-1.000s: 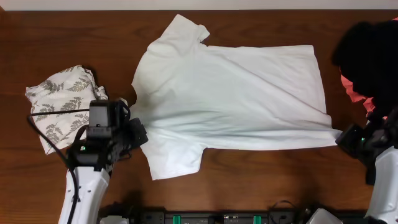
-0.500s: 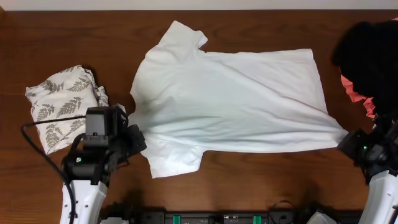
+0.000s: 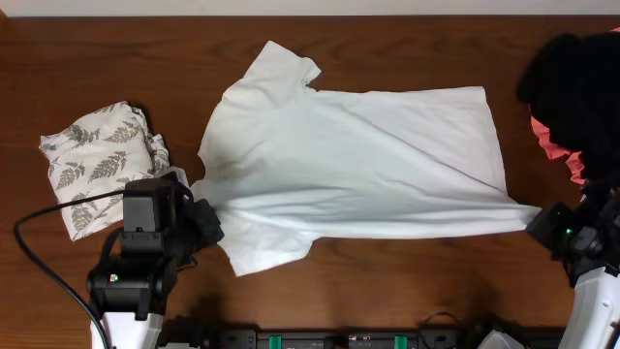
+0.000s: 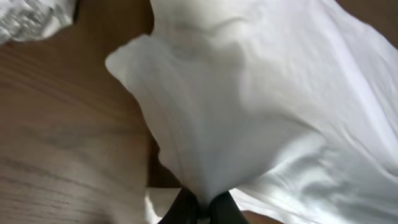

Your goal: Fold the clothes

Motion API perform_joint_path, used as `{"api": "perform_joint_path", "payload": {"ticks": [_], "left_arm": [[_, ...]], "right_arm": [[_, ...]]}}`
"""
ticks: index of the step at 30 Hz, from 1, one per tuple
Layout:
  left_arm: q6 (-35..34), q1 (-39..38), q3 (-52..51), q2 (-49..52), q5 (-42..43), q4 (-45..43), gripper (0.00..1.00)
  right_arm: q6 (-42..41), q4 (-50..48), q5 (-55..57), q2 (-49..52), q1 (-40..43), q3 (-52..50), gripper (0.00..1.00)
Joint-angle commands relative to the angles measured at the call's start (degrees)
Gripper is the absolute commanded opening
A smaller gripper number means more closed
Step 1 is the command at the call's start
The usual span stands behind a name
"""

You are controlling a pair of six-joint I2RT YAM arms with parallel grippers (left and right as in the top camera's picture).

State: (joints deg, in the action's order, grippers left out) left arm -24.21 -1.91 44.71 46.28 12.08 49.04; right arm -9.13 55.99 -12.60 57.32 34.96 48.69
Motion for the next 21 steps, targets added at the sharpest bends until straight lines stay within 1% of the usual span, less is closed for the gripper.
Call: {"api": "perform_joint_path", "payload": {"ticks": [1, 5, 14, 15, 16, 21], "left_arm": [[-1.38, 0.39, 0.52, 0.22, -4.76, -1.44, 0.06], [-1.42, 0.39, 0.52, 2.67, -5.27, -3.91, 0.06], [-1.57, 0.39, 0.52, 13.11, -5.27, -7.48, 0.06], [-1.57, 0.39, 0.52, 14.43, -5.25, -8.11, 0.05], [-1.57, 0.39, 0.52, 15.02, -5.27, -8.46, 0.06], [-1.6, 0.39, 0.52, 18.27, -5.22, -11.34, 0.06]], "right_arm": [[-0.72, -1.77, 0.79, 0.2, 0.22, 1.05, 0.01], [-1.14, -3.63, 0.79, 2.8, 0.22, 1.05, 0.01], [-1.14, -6.34, 0.72, 12.15, 0.22, 1.05, 0.01], [-1.14, -6.75, 0.5, 13.14, 0.22, 1.05, 0.01], [-1.14, -6.99, 0.37, 13.57, 0.22, 1.05, 0.01], [-1.57, -8.85, 0.28, 16.28, 0.02, 1.05, 0.01]]}}
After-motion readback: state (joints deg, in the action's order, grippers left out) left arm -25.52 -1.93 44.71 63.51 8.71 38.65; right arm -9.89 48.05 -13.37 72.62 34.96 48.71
